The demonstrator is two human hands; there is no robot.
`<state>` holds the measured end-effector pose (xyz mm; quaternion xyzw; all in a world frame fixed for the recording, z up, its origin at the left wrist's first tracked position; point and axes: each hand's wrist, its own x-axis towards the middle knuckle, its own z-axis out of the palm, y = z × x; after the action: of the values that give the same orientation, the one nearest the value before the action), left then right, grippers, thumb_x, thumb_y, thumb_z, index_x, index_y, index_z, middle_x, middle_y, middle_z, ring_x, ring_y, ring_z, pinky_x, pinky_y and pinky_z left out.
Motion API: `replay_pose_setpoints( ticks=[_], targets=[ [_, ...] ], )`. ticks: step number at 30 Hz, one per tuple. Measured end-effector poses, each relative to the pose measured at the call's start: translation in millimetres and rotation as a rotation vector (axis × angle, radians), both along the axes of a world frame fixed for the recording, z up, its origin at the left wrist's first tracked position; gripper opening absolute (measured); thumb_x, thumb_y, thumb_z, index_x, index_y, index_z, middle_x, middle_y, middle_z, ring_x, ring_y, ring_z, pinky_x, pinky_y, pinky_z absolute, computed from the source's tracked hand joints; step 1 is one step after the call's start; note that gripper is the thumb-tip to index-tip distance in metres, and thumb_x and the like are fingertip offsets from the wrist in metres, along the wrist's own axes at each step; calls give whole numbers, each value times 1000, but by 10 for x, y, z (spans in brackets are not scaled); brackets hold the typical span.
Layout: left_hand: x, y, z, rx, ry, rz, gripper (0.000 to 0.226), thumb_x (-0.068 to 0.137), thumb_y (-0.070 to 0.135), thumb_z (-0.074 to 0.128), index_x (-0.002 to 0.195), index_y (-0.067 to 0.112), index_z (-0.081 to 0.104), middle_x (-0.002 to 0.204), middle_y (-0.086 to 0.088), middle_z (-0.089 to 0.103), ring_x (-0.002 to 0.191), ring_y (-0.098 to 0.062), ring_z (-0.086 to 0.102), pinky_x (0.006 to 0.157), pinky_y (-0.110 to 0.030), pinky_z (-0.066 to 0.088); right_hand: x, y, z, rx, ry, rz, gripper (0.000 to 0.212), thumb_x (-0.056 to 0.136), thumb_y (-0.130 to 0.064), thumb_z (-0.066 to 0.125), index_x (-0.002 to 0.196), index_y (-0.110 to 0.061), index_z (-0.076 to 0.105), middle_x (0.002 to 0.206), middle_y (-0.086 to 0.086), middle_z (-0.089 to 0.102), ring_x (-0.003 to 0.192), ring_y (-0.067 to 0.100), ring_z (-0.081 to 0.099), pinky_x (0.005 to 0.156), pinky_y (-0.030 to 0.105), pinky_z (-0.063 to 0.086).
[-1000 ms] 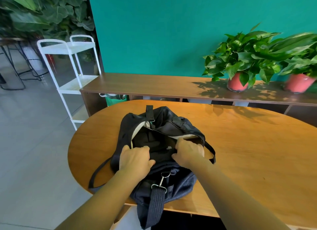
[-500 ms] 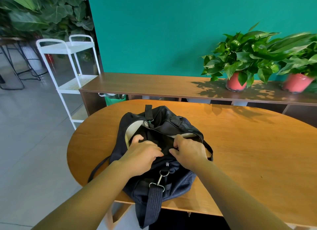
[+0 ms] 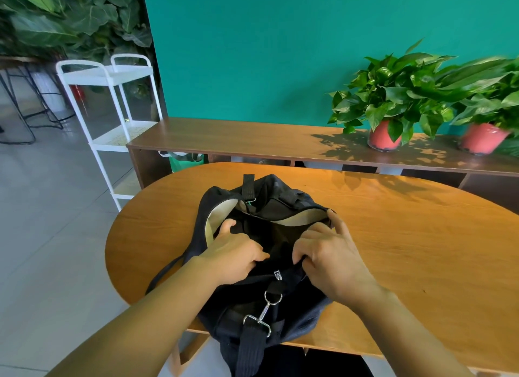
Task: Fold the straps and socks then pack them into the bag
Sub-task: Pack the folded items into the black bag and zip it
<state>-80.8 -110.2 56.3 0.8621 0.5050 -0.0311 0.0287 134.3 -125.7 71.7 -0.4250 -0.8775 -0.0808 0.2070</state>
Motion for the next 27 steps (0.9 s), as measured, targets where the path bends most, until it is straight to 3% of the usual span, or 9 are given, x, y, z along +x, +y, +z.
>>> replay_pose_setpoints(
  ticks=[4,7,9,12,15,17,20,23,27],
  targets=[
    [70,2,32,-51,13,-13,37,97,21,45,128,37,58,130,14,58,124,-14,44,111,-43,-1,1,20,-58,-38,88,17,29,68,-2,60,70,-31,58,71,-15,56,91,9,54,115,51,12],
    [80,44,50,-180,-237,78,23,93,41,53,109,37,69,120,14,62,117,-12,50,107,-37,14,28,27,-146,-86,98,-14,25,68,-6,54,70,-30,57,70,-15,55,90,7,52,114,54,12],
    [105,41,88,-238,-304,128,16,87,46,60,98,37,68,114,14,59,109,-13,52,104,-39,22,34,31,-149,-98,130,-28,23,67,-7,54,69,-29,57,69,-16,55,89,9,52,111,56,15],
    [222,-19,122,-214,-95,114,11,90,34,59,99,30,65,115,5,48,97,-20,44,91,-38,27,3,3,-50,-69,182,-26,20,71,-10,54,70,-30,58,71,-18,56,89,8,52,110,53,18],
    [350,-45,159,-194,100,113,20,95,17,49,111,23,59,120,-3,41,90,-23,27,78,-35,22,-19,-24,46,-28,226,-19,18,73,-14,52,70,-30,59,72,-17,57,88,8,50,109,45,18],
    [342,-45,194,-234,96,113,22,94,15,50,112,23,61,119,-3,42,92,-22,28,79,-35,23,-22,-20,41,-52,196,-26,18,73,-13,52,70,-31,57,72,-16,56,88,9,49,109,48,20],
    [178,30,235,-305,-95,106,14,91,34,59,100,31,69,111,11,57,98,-18,46,93,-37,30,30,1,-37,-102,135,-53,21,71,-9,54,70,-30,57,70,-16,57,88,10,50,108,55,24],
    [-17,190,364,-143,-217,119,13,90,39,58,95,40,70,99,26,61,105,-4,54,102,-36,32,52,-25,-27,-125,178,-63,24,68,-9,52,75,-30,61,73,-20,55,95,8,48,110,50,18],
    [-244,409,562,192,-326,221,18,90,29,64,107,35,67,116,17,58,114,-9,51,105,-42,31,-23,-162,115,-3,383,-112,26,65,-15,50,83,-26,65,81,-23,51,94,8,48,93,29,27]
  ],
)
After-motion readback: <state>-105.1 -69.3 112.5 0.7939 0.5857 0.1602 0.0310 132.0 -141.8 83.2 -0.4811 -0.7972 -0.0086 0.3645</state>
